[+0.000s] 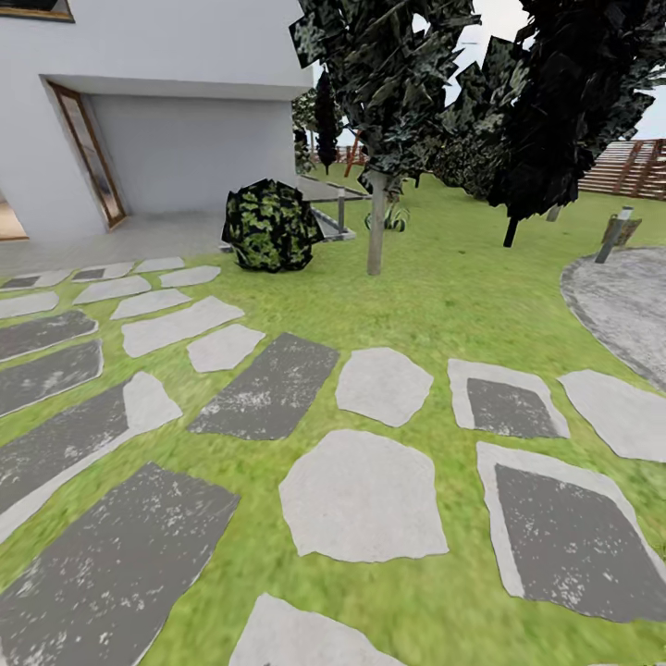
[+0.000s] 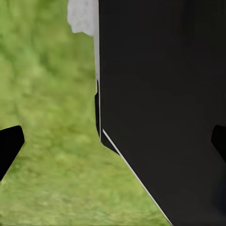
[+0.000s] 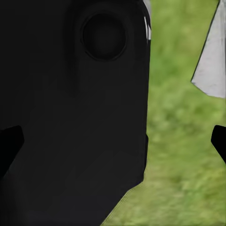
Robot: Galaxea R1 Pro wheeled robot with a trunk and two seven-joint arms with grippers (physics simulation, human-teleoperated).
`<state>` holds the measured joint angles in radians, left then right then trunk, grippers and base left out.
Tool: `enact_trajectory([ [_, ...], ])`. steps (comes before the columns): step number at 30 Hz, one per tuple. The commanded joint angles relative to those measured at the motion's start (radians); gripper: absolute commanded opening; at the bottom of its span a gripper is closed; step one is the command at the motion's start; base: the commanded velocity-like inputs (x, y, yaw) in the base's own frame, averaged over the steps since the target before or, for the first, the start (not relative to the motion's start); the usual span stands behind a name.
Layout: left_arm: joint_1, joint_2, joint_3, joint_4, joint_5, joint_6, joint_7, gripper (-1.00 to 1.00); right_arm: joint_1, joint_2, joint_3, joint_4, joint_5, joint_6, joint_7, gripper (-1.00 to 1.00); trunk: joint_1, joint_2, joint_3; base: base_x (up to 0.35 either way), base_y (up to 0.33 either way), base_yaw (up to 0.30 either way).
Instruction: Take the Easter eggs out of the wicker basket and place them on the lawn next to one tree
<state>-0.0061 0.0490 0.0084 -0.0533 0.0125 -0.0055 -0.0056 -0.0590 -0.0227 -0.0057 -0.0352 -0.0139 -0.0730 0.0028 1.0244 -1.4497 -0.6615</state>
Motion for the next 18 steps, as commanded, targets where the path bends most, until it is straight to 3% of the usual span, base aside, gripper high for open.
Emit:
enact_trajectory([
  [1,0.0,0.0,0.001,0.0,0.001,-0.001,-0.001,1.0,-0.001,0.0,0.0,0.001,-0.001,-0.004,0.0,1.0,0.001,0.0,0.0,0.343,0.0,-0.3],
  [18,0.0,0.0,0.001,0.0,0.001,-0.001,-0.001,1.0,-0.001,-0.001,0.0,0.001,-0.001,-0.004,0.0,1.0,0.001,0.0,0.007,0.343,0.0,-0.3],
])
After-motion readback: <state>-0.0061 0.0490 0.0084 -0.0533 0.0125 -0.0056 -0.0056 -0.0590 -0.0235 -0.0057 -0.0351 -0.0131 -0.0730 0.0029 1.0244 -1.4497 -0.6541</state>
